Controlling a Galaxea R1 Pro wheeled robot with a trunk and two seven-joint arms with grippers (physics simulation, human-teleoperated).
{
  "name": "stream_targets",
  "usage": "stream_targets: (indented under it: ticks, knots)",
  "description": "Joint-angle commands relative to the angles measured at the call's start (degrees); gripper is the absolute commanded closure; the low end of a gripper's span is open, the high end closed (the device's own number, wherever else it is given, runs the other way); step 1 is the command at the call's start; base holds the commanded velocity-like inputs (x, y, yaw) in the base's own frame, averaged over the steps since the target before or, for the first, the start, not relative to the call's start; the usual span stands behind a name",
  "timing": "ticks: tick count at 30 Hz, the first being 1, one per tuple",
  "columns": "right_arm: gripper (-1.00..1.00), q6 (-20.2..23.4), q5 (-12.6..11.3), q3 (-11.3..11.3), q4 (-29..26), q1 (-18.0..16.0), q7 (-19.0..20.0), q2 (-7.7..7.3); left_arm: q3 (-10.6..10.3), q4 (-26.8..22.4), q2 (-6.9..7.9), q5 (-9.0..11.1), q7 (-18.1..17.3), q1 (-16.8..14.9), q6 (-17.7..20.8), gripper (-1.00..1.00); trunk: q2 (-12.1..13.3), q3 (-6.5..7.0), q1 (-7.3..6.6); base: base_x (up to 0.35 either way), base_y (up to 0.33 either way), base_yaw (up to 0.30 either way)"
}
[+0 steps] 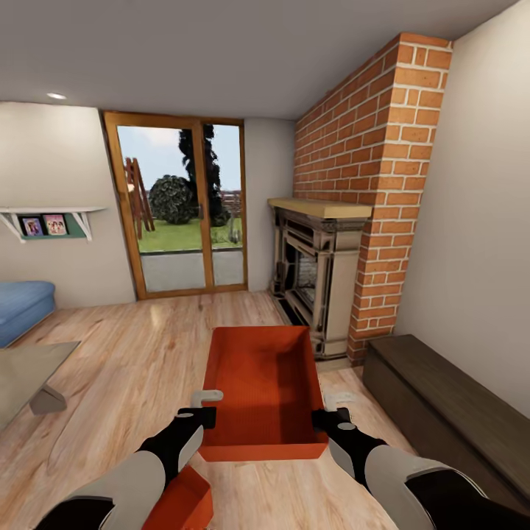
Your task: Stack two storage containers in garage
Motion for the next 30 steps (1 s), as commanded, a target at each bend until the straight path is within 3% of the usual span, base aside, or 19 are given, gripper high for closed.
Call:
stream_targets:
  ticks: [1, 30]
  knots:
    - [1.0, -0.18, -0.46, -1.33, 0.29, -0.06, -0.23, 0.26, 0.46, -0.33, -0.08, -0.38, 0.53, -0.03, 0.32, 1.0, -0.06, -0.05, 0.0, -0.099, 0.0, 0.265]
    - [1.0, -0.18, -0.46, -1.32, 0.29, -0.06, -0.23, 0.26, 0.46, 0.07, -0.08, -0.2, 0.49, -0.03, 0.32, 1.0, -0.06, 0.78, 0.0, -0.31, 0.0, 0.265]
